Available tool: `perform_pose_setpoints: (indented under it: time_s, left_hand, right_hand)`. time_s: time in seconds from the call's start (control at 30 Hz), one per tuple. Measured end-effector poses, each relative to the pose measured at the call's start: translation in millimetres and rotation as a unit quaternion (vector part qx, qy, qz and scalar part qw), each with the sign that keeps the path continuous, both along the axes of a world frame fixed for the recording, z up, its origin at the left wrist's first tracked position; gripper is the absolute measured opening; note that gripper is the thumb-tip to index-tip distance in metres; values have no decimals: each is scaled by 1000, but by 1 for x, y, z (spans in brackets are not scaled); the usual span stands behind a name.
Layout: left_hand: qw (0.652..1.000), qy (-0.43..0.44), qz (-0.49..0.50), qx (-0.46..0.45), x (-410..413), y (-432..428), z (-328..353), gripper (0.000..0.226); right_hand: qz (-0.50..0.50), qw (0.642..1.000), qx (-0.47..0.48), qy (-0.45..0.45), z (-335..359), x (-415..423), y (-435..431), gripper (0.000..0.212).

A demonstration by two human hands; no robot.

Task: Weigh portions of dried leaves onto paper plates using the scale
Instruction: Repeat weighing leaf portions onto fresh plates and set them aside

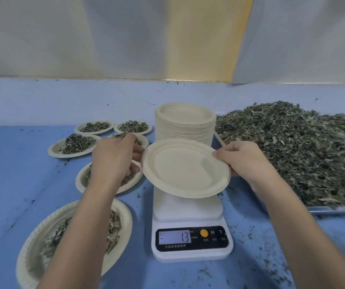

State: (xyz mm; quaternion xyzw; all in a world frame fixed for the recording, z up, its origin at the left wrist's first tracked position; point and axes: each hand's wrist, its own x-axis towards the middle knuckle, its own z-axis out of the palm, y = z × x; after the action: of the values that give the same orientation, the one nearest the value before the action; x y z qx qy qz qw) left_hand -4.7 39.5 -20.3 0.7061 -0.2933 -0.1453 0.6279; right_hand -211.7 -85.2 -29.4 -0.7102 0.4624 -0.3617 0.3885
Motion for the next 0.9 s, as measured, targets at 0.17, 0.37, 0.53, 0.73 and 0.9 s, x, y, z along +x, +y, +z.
perform_pose_setpoints:
  time_s: [0.17,0.37,0.53,0.73,0.9]
  left_hand:
    - [992,30,-47,114,3,-3,-9,38]
    - [987,8,-41,154,11,-11,-22,39]
    - [984,10,-51,172,14,-12,-28,39]
    - [980,11,-56,191,15,-10,-30,41]
    - [978,38,-60,194,13,-8,-30,43]
  right_hand:
    - [-12,999,31,42,-4,4,-2,19]
    - [-31,994,11,103,-9,9,2,34]
    - [-36,992,8,119,-15,13,3,38]
    - [-25,992,17,123,-19,14,3,41]
    - [-20,990,19,140,-22,14,-1,41]
